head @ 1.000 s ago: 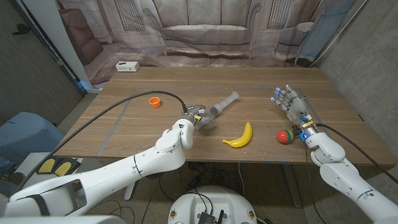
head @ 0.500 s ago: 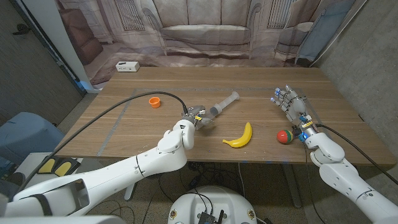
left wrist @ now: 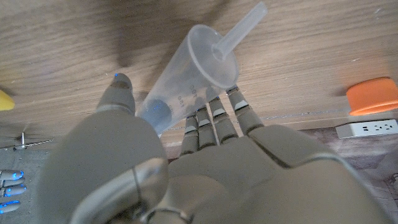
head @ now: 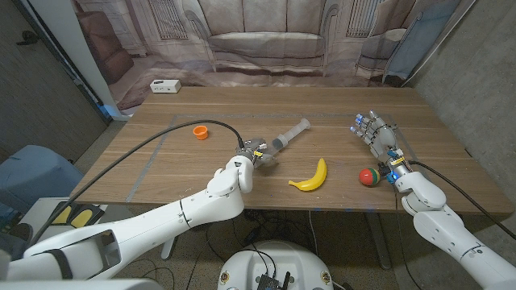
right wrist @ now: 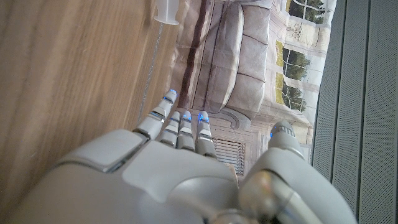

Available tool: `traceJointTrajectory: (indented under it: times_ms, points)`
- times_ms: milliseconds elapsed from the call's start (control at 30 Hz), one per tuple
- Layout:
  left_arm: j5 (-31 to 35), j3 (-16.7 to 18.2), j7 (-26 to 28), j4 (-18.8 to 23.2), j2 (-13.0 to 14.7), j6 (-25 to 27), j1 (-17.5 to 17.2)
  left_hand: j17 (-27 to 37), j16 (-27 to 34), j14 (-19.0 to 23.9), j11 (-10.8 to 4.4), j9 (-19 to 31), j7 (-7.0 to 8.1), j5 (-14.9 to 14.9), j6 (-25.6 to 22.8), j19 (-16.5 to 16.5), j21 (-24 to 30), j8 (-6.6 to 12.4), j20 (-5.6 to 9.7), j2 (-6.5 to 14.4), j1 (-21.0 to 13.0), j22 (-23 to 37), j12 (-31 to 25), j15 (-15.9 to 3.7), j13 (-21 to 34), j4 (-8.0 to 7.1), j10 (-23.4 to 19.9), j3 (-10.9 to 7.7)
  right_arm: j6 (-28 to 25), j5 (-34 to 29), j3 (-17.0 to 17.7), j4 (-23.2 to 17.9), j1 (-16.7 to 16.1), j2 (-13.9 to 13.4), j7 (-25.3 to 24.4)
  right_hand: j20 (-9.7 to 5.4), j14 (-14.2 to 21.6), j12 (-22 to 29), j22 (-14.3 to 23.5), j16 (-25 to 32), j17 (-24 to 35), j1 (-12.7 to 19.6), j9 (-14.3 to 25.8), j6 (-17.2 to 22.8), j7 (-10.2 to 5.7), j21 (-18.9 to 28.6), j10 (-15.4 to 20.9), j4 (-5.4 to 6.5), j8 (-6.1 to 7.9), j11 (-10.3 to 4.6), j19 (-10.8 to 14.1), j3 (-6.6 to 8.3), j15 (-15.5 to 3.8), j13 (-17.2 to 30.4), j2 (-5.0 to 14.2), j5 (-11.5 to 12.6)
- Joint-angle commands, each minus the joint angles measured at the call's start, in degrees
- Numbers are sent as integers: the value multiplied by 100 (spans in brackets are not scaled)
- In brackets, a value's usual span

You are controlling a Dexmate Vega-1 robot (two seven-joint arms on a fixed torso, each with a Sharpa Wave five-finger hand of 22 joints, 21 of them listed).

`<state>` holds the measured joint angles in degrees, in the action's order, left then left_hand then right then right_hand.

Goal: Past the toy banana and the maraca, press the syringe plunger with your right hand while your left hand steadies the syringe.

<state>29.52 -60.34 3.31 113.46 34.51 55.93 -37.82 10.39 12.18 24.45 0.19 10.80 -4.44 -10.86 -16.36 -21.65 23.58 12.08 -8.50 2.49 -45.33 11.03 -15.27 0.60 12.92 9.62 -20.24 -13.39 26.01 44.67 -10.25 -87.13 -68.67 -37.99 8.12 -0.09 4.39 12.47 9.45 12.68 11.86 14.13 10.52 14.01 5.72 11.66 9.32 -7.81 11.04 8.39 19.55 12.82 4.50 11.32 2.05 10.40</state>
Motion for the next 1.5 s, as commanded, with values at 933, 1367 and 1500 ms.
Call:
traceJointTrajectory:
  times_ms: [933, 1367, 1500]
  points:
    - [-1032, 244, 8, -121, -169, 201, 206, 28, 288, 1815, 109, 62, -371, -328, -1375, -2103, 895, 226, 361, 367, -2256, 6, -417, -231, 280, 81, -1434, -1138, 103, 138, -10, 135, 80, 155, 136, 22, 91, -23, 34, -2, 31, 26, 31, 81, -7, -21, 73, 27, 31, -2, 85, -14, 17, 18, -3, 16]
    - [-1450, 449, 336, 1, -103, 243, 214, 47, 271, 1989, 262, 74, -450, -394, -1520, -2289, 1035, 221, 474, 427, -2613, -1, -432, -252, 342, 89, -1568, -1383, 109, 150, 4, 95, 63, 168, 110, 33, 99, -25, 34, -6, 34, 20, 31, 82, -7, -25, 80, 33, 29, 7, 92, -14, 16, 20, 4, 16]
    - [-1531, 528, 498, 41, -77, 193, 176, 50, 263, 2009, 254, 76, -460, -402, -1555, -2284, 1047, 223, 480, 424, -2643, -2, -432, -253, 354, 81, -1585, -1413, 109, 139, 1, 96, 71, 169, 106, 33, 99, -24, 34, -9, 34, 24, 31, 82, -6, -27, 87, 31, 28, 9, 92, -14, 16, 20, 3, 17]
